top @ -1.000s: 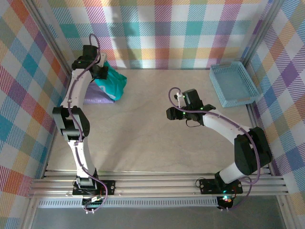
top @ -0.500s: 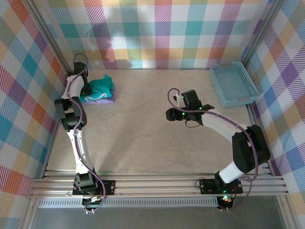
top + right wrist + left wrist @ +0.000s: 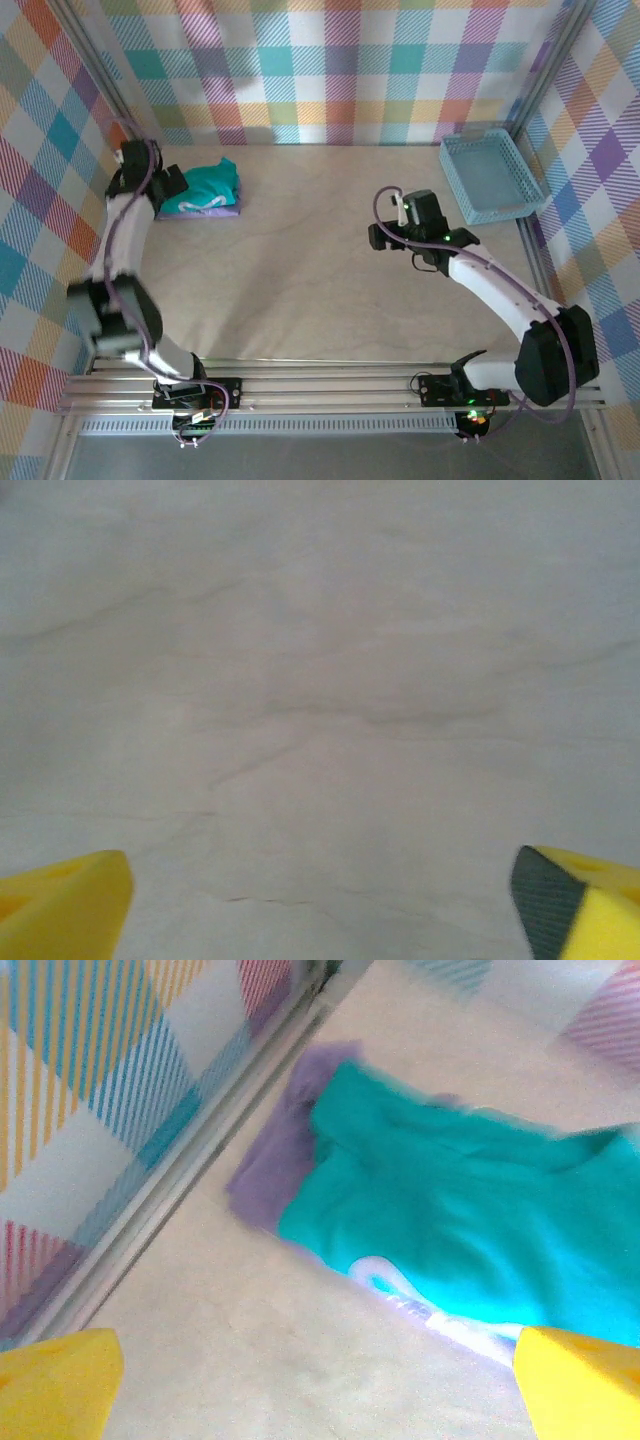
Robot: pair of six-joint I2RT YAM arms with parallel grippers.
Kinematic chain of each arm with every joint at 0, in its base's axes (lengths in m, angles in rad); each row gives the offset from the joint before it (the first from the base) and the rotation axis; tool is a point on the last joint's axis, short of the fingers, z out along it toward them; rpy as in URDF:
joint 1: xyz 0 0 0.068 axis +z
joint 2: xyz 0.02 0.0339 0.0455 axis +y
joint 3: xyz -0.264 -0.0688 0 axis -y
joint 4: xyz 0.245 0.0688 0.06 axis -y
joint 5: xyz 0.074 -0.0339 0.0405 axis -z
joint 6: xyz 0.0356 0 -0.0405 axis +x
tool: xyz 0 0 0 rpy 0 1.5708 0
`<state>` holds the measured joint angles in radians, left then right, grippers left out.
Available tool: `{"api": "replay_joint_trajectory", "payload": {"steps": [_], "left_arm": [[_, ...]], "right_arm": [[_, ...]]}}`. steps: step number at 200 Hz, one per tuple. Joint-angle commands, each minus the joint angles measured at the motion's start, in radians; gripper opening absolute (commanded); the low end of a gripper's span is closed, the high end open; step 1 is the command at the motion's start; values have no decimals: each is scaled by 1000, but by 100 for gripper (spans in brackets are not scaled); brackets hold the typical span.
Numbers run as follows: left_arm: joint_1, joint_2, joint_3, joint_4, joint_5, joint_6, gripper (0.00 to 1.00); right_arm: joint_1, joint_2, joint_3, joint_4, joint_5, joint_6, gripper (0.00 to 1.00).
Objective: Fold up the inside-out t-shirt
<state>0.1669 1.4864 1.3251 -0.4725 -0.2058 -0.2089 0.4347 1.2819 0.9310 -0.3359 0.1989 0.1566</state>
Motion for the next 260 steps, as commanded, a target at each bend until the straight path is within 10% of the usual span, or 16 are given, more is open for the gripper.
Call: {"api": "replay_joint_trajectory", "payload": {"steps": [1,34,94,129,204,260], "left_arm": [[-32,-182,-328,366,133,-170,100],[-125,-293,-702,762,41,-148,100],[-298,-142,-847,1134,-58,137,100],[-297,-160,-796,942,-61,201,100],[-263,91,-922,1340,-44,212,100],[-259,75,-922,1311,-30,209,100]], "right_arm": [[-50,-48,-86,87,195,-21,100],[-130,-100,-321,484,288,-158,100],[-228,25,-542,922,216,-152,100],[-277,60,-555,1038,111,-161,100],[-384,262,-538,1221,-41,-130,100],[-393,253,-540,1204,-45,-121,100]]}}
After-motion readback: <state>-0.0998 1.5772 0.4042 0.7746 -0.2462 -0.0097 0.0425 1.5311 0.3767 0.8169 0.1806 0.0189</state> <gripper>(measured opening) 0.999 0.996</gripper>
